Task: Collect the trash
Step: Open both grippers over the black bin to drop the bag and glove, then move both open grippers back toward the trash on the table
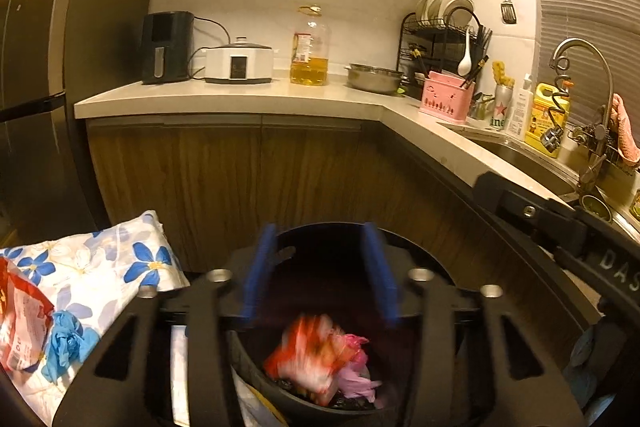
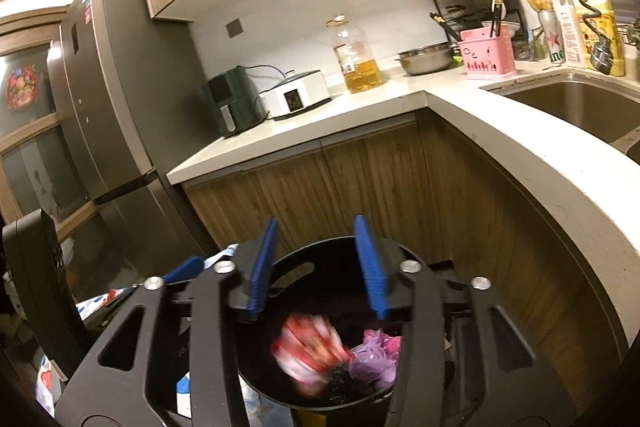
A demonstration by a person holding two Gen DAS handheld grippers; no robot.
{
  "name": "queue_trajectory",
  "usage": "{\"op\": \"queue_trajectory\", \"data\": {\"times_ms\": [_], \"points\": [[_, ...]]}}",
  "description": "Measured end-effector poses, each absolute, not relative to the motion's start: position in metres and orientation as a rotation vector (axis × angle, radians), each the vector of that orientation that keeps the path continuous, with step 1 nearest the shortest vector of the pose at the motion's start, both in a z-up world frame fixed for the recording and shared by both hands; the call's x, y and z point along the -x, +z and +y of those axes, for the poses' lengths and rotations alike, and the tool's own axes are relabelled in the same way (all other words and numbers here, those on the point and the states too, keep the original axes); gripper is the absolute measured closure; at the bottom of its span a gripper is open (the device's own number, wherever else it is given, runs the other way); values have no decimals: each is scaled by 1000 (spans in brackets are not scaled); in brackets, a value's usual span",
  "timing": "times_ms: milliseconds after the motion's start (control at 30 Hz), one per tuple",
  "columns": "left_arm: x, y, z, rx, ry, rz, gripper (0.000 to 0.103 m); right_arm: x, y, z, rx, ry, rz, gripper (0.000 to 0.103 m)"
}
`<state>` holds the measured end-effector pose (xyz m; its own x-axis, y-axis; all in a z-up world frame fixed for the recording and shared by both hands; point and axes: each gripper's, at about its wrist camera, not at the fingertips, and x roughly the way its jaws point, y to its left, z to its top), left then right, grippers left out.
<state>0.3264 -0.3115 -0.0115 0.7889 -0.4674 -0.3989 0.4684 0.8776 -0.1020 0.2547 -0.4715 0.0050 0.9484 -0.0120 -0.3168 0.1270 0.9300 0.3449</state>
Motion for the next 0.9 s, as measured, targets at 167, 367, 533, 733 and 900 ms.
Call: {"op": "queue_trajectory", "data": {"times_ms": [167,367,533,733,900], "points": [[-324,-13,-301,-2,-451,419,29,-250,-2,-470,-369,-100,339,36],[-312,-14,-282,-23,-372,399,17,-240,-9,-459,-347,-128,364,24],[-298,-14,-268,-32,-321,388,15,-230,-11,-442,-292,-150,377,18],[-280,-13,-246,-31,-260,372,15,-214,-9,-426,-267,-164,367,15],[-266,-16,-222,7,-214,388,15,-201,-12,-413,-257,-179,368,13]]}}
